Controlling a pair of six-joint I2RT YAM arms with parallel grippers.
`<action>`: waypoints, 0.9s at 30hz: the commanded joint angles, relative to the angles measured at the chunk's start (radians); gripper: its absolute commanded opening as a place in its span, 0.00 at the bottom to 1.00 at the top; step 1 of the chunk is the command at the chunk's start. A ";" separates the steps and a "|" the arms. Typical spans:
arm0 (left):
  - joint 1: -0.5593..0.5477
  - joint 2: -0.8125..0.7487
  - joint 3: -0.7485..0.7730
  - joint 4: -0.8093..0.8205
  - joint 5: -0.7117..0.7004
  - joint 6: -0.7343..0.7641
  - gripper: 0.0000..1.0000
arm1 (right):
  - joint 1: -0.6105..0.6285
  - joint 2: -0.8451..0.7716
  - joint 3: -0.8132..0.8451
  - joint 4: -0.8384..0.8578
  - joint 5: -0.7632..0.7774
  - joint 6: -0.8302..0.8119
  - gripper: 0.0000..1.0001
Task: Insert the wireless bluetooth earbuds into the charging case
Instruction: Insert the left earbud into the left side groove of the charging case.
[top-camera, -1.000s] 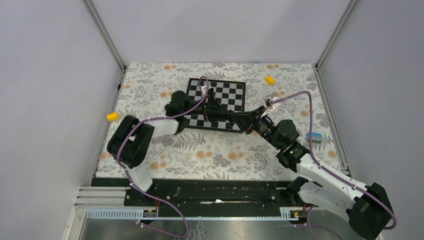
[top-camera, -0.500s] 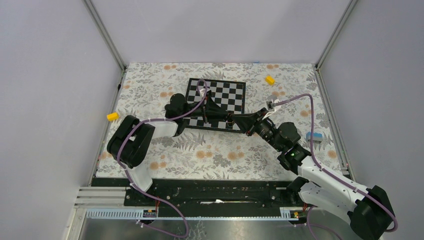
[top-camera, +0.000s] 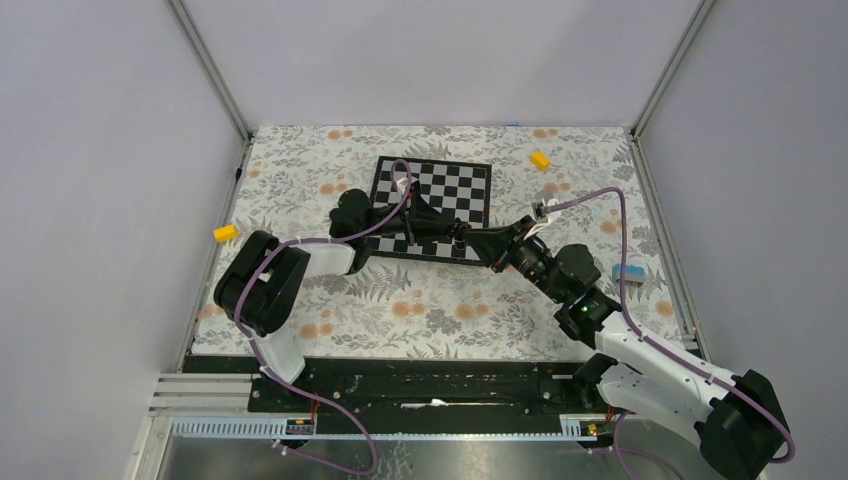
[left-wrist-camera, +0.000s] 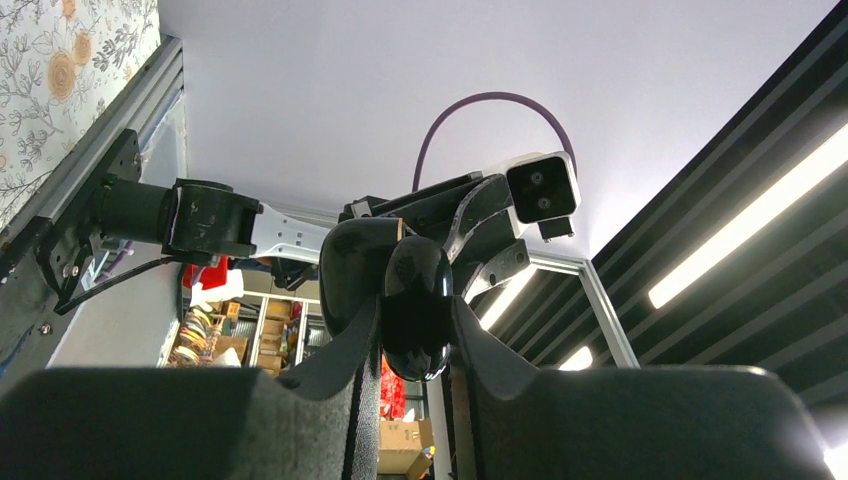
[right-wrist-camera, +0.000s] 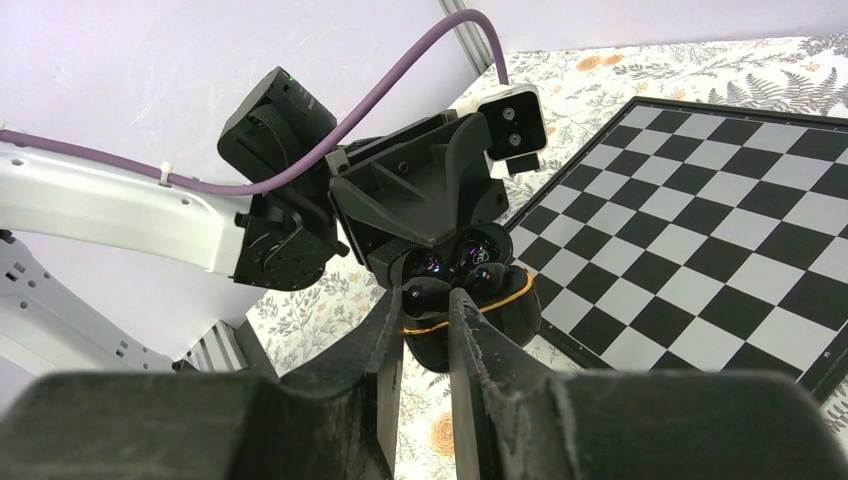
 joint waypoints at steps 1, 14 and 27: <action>0.010 -0.001 0.009 0.105 -0.024 -0.019 0.00 | 0.007 0.018 0.017 0.012 -0.022 -0.003 0.17; 0.020 -0.032 0.037 0.002 -0.002 0.070 0.00 | 0.007 0.066 0.097 -0.121 -0.045 -0.039 0.16; 0.033 -0.052 0.057 -0.064 0.002 0.110 0.00 | 0.006 0.068 0.119 -0.196 -0.049 -0.085 0.16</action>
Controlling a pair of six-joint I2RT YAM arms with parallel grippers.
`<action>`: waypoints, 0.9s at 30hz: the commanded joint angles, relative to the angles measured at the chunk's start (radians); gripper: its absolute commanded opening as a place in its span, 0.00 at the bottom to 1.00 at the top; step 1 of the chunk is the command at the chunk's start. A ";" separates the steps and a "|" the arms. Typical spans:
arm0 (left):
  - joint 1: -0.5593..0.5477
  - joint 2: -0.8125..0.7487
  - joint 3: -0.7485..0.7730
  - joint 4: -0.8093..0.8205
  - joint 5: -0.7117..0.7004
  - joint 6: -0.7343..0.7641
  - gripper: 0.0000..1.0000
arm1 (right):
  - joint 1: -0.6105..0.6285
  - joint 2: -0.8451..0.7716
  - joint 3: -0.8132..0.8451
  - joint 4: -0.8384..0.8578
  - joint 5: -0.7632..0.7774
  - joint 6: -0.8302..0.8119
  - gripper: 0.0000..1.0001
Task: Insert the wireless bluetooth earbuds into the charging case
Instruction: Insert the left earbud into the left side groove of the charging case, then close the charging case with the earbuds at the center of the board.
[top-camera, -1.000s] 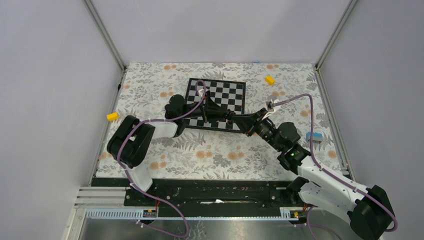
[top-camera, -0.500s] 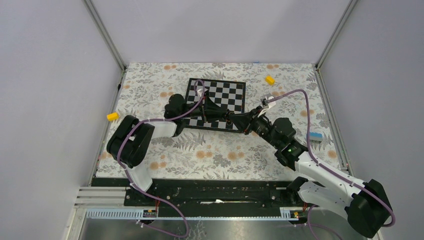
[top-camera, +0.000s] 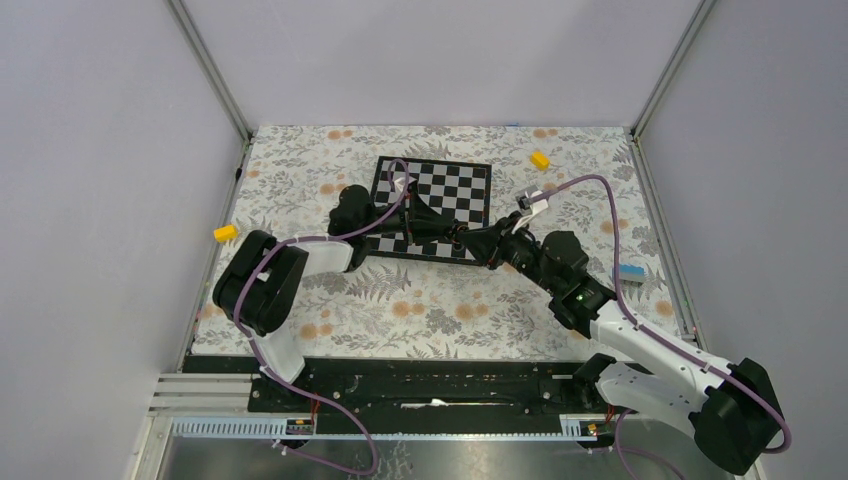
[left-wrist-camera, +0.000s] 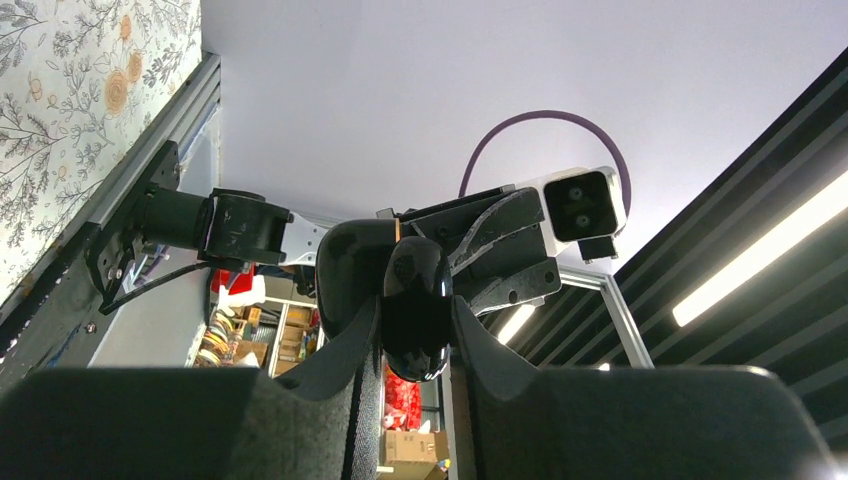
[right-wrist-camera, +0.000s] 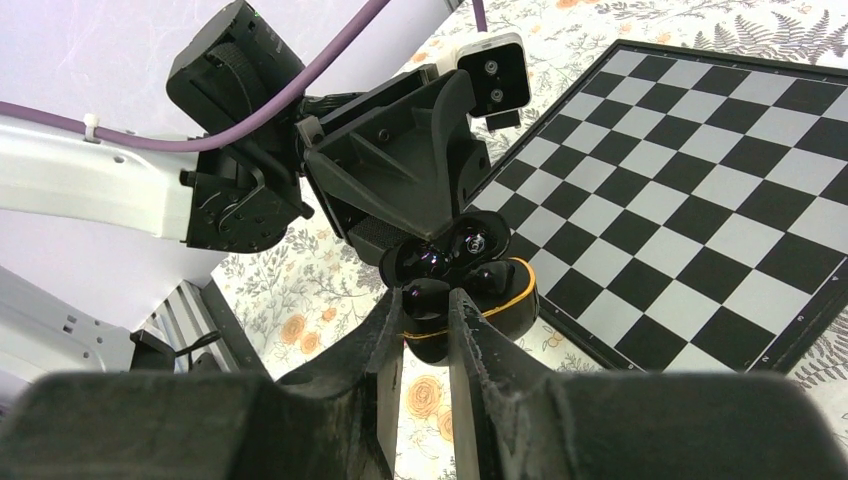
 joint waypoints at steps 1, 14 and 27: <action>0.016 -0.052 0.039 0.050 -0.015 0.003 0.00 | 0.006 -0.019 0.020 -0.041 -0.028 -0.040 0.16; 0.022 -0.045 0.037 0.058 -0.017 -0.004 0.00 | 0.007 -0.038 0.019 -0.039 -0.055 -0.044 0.43; 0.022 -0.052 0.036 0.004 -0.012 0.046 0.00 | 0.007 -0.097 0.018 -0.040 -0.015 -0.033 0.63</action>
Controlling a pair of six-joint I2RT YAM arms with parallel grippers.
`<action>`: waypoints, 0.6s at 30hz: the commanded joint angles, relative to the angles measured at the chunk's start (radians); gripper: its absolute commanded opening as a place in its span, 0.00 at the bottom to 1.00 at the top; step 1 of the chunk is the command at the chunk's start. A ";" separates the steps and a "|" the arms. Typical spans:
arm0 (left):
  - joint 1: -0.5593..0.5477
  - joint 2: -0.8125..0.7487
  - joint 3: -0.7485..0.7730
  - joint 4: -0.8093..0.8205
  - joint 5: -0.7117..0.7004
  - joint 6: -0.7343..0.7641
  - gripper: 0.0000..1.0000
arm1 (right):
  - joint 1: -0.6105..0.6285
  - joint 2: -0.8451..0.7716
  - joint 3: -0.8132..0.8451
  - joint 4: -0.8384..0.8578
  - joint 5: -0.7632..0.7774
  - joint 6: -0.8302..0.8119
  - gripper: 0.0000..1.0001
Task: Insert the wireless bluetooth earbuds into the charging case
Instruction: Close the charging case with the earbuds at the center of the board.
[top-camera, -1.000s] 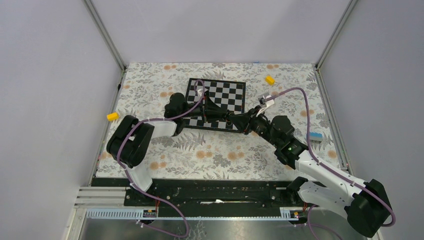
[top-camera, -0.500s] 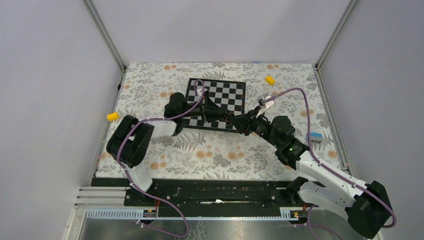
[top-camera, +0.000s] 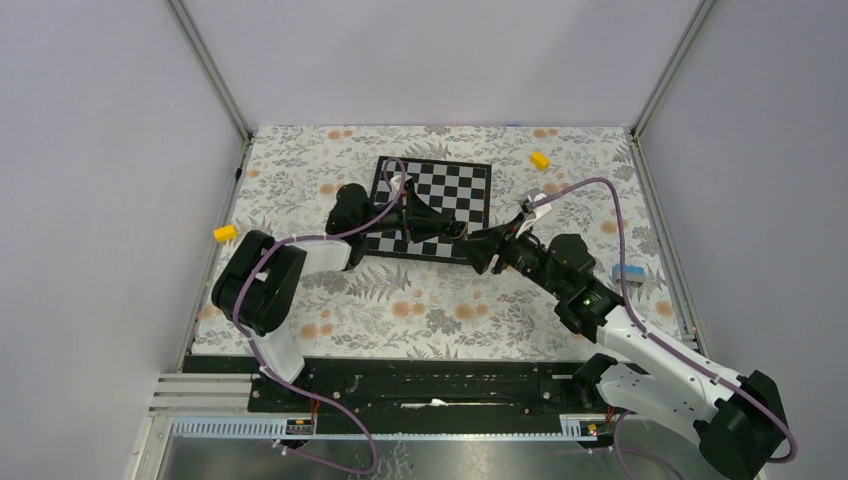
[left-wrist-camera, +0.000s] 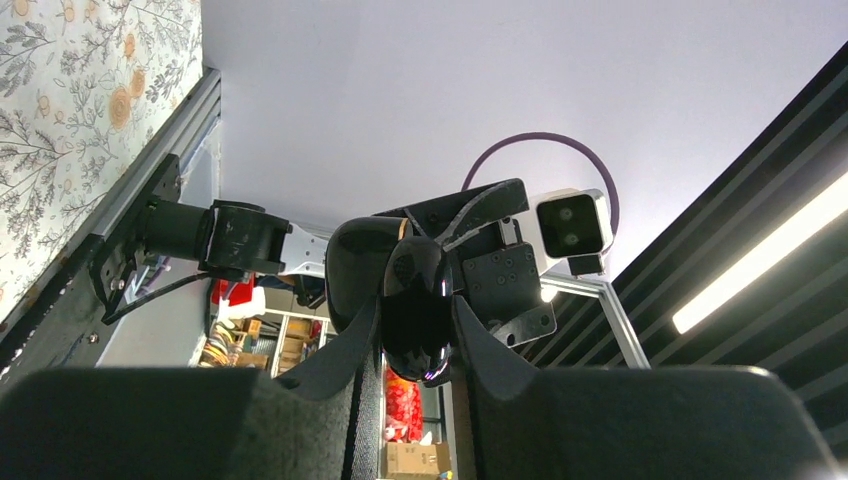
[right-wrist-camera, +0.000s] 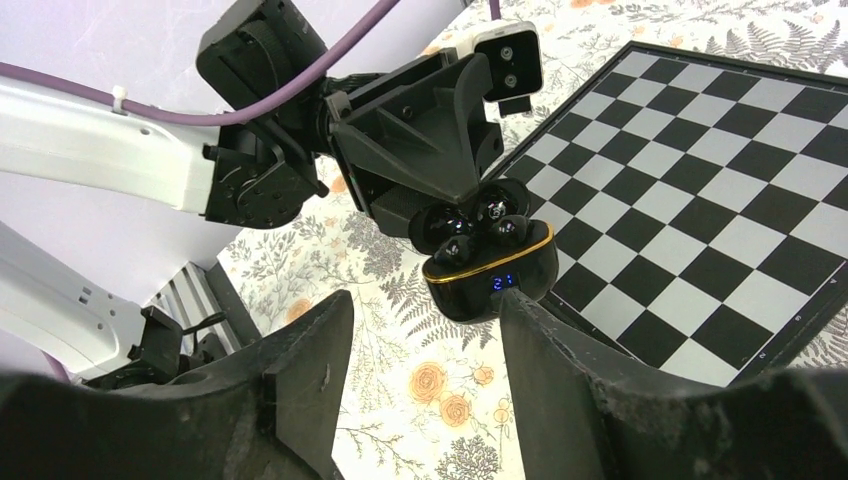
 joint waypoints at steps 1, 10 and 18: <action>0.002 -0.052 0.036 0.006 -0.003 0.047 0.00 | 0.007 -0.058 0.017 0.008 0.027 0.002 0.64; 0.004 -0.063 0.055 -0.093 0.020 0.167 0.00 | 0.005 -0.162 0.030 -0.144 0.314 0.016 0.82; -0.015 -0.050 0.148 -0.293 0.093 0.440 0.00 | -0.223 -0.040 0.092 -0.469 0.264 0.233 0.85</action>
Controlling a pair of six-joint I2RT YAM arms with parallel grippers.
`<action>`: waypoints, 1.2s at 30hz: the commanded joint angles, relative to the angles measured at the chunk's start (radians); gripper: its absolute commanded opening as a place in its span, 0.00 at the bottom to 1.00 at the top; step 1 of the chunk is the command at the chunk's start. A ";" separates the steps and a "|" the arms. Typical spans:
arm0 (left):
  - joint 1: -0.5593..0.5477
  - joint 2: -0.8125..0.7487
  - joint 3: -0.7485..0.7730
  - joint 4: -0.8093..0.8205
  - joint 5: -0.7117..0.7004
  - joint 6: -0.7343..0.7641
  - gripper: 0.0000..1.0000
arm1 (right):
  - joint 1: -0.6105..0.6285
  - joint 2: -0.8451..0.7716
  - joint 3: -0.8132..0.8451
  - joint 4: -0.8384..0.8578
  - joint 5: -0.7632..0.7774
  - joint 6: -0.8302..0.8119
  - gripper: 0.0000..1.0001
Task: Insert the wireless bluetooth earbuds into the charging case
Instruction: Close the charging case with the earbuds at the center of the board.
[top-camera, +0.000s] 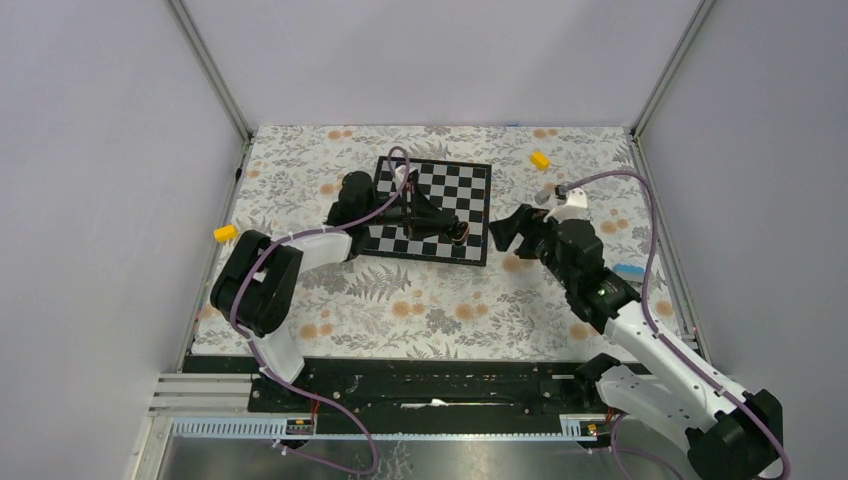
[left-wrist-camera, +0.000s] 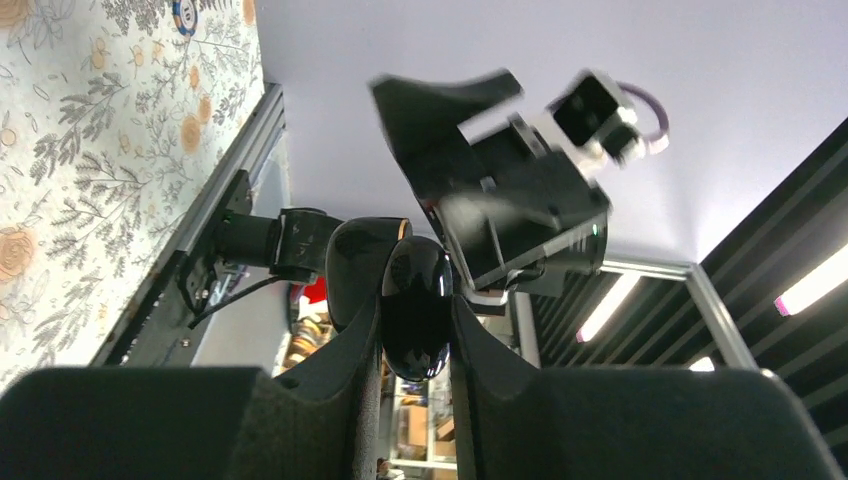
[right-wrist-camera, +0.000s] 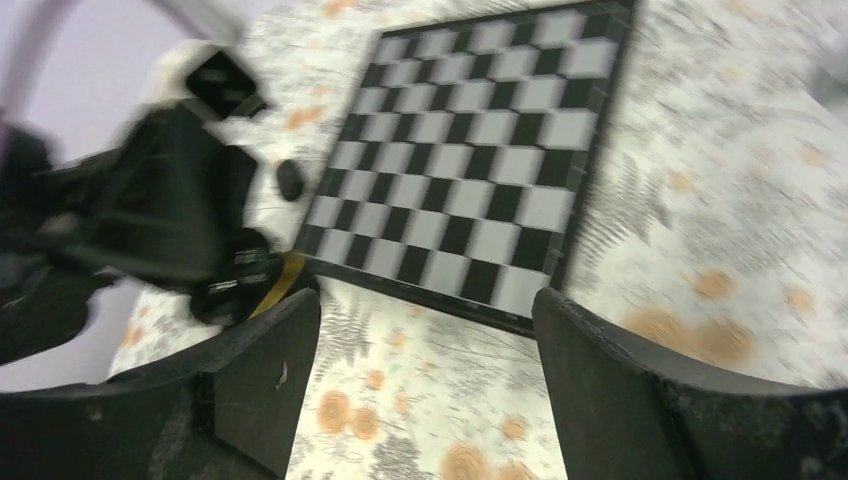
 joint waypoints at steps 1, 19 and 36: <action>-0.025 -0.036 0.085 -0.152 0.052 0.259 0.00 | -0.165 0.001 -0.014 -0.161 -0.044 0.154 0.85; -0.275 0.551 0.630 -0.288 0.070 0.574 0.00 | -0.827 0.001 0.127 -0.489 -0.191 0.018 0.99; -0.292 0.886 1.082 -0.829 -0.001 0.894 0.00 | -0.829 -0.083 0.096 -0.478 -0.262 0.042 0.99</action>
